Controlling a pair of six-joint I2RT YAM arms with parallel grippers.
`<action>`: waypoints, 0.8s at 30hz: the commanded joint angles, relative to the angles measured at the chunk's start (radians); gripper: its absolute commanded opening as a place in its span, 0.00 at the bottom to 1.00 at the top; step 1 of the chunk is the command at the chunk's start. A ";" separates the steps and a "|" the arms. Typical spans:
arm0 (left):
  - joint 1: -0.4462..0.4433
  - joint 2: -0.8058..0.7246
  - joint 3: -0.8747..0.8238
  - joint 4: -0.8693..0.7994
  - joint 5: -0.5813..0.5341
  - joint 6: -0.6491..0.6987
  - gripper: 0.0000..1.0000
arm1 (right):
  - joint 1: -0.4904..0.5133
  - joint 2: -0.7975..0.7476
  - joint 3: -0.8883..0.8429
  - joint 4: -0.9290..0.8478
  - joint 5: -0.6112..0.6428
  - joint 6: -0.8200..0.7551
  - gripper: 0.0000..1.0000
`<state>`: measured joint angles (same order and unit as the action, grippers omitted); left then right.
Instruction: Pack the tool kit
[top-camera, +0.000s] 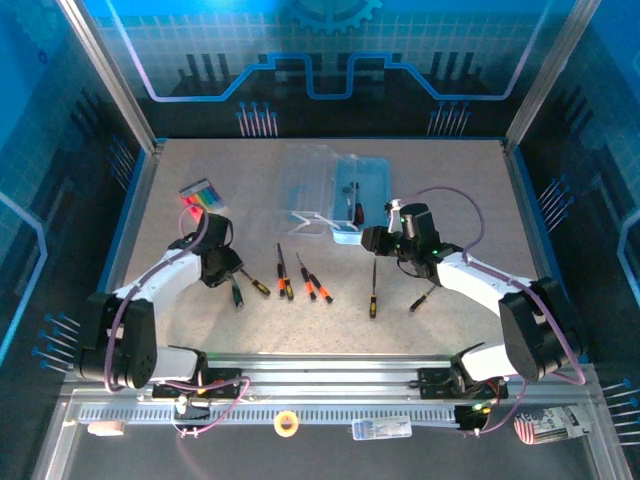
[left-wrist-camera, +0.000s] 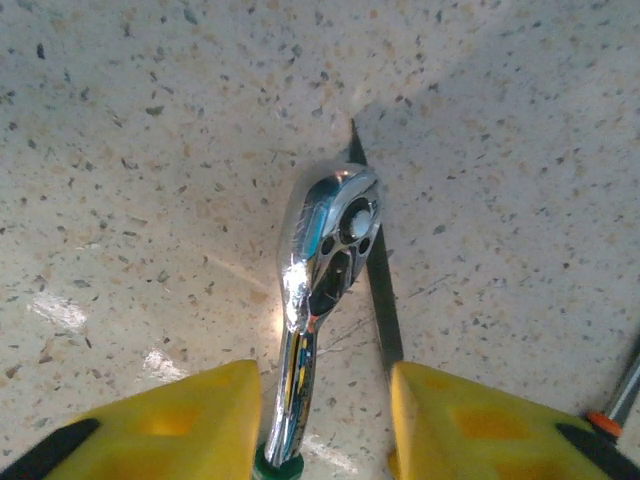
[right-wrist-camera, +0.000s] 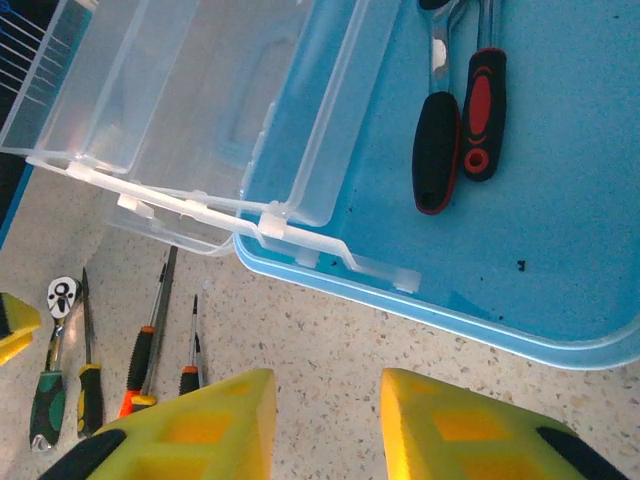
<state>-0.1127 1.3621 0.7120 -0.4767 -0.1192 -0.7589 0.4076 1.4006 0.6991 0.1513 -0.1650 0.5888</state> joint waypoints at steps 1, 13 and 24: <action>0.007 0.032 0.012 0.022 0.010 0.009 0.35 | 0.010 -0.036 -0.017 0.044 -0.005 0.019 0.33; 0.008 0.115 -0.010 0.057 -0.004 0.010 0.26 | 0.011 -0.041 -0.023 0.046 -0.011 0.028 0.33; 0.009 0.131 -0.023 0.066 -0.013 0.028 0.16 | 0.013 -0.046 -0.024 0.042 -0.004 0.025 0.33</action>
<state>-0.1120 1.4841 0.7097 -0.4232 -0.1242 -0.7517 0.4076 1.3796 0.6861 0.1745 -0.1650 0.6071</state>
